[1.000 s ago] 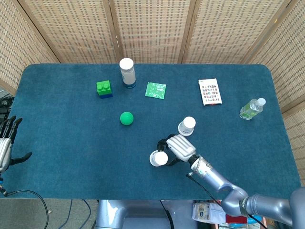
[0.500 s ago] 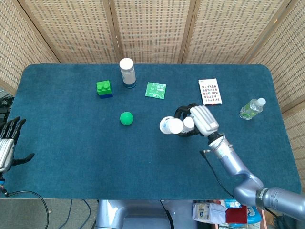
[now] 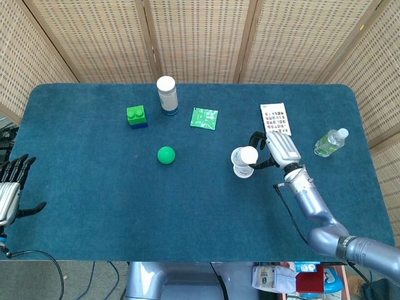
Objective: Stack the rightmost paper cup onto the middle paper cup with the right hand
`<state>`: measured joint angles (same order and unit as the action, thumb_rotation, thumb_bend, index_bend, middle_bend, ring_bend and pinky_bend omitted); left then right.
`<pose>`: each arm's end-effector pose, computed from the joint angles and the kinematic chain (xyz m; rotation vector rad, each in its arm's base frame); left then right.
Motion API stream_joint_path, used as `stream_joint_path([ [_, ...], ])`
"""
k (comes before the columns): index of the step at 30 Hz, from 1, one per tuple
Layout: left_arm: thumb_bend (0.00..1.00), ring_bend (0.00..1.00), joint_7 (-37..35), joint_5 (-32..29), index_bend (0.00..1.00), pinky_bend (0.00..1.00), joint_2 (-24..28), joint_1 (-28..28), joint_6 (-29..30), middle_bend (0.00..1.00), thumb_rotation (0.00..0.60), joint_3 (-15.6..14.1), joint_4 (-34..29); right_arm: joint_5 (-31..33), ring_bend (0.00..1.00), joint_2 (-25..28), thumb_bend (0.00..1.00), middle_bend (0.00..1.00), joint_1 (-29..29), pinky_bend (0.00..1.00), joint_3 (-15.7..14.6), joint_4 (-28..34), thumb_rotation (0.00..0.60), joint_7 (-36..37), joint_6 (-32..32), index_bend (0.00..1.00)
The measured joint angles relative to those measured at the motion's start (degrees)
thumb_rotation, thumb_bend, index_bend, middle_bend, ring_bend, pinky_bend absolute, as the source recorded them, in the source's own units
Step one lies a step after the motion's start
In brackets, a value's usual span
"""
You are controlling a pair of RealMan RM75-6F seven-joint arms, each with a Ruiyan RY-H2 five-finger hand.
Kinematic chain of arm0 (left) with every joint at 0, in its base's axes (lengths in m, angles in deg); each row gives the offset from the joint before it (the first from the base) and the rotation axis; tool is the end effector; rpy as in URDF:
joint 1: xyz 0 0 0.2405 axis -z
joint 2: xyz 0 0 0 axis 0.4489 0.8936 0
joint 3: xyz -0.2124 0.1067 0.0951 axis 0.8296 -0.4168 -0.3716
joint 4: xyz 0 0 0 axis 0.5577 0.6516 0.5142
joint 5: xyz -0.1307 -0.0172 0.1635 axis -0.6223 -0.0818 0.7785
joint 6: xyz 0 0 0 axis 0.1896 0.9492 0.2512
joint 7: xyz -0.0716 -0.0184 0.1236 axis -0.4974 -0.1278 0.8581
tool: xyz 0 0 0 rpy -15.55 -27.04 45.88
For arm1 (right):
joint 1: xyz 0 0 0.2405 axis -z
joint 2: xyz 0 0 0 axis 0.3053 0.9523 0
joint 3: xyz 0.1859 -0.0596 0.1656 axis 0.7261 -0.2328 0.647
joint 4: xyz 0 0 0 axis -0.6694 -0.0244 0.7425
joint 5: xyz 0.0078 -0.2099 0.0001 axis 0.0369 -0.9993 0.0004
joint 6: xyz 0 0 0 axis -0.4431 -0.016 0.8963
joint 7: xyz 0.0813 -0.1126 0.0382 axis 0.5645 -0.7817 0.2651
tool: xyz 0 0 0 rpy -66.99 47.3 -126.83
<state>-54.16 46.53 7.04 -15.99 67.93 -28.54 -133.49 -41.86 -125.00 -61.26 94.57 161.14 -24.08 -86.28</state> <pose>-0.3113 0.2198 0.1676 -1.4006 -0.9271 -0.8099 -0.1588 -0.3976 0.0773 1.5668 -1.2649 1.1492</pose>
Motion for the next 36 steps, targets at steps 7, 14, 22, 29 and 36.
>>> stream_joint_path([
  [7, 0.18, 0.0, -0.34, -0.22, 0.0, 0.0, 0.29, 0.01, -0.15, 0.0, 0.6, 0.01, -0.13, 1.73, 0.54, -0.23, 0.16, 0.6, -0.76, 0.39, 0.1, -1.04, 0.6, -1.04, 1.29, 0.57],
  [14, 0.18, 0.0, -0.3, -0.37, 0.0, 0.0, 0.33, 0.29, -0.8, 0.0, 0.6, -0.08, -0.12, 2.89, 0.54, 0.61, 0.16, 0.6, -0.97, 0.39, -0.08, -0.87, 0.6, -1.35, 2.77, 0.57],
  [22, 0.18, 0.0, -0.06, -0.62, 0.0, 0.0, 0.28, 0.39, -0.93, 0.0, 0.6, -0.09, -0.06, 3.36, 0.54, 2.0, 0.16, 0.6, -1.21, 0.39, 0.32, 1.05, 0.6, -1.94, 2.73, 0.57],
  [29, 0.18, 0.0, -0.02, -0.56, 0.0, 0.0, 0.24, 0.35, -0.73, 0.0, 0.6, -0.14, -0.04, 5.11, 0.54, 2.54, 0.16, 0.6, -1.44, 0.39, 0.01, 1.12, 0.6, -2.95, 3.21, 0.57],
  [36, 0.18, 0.0, 0.04, -0.72, 0.0, 0.0, 0.22, 0.4, -0.8, 0.0, 0.6, -0.12, -0.04, 6.13, 0.52, 2.06, 0.16, 0.52, -1.67, 0.39, -0.58, -0.02, 0.6, -3.1, 4.2, 0.56],
])
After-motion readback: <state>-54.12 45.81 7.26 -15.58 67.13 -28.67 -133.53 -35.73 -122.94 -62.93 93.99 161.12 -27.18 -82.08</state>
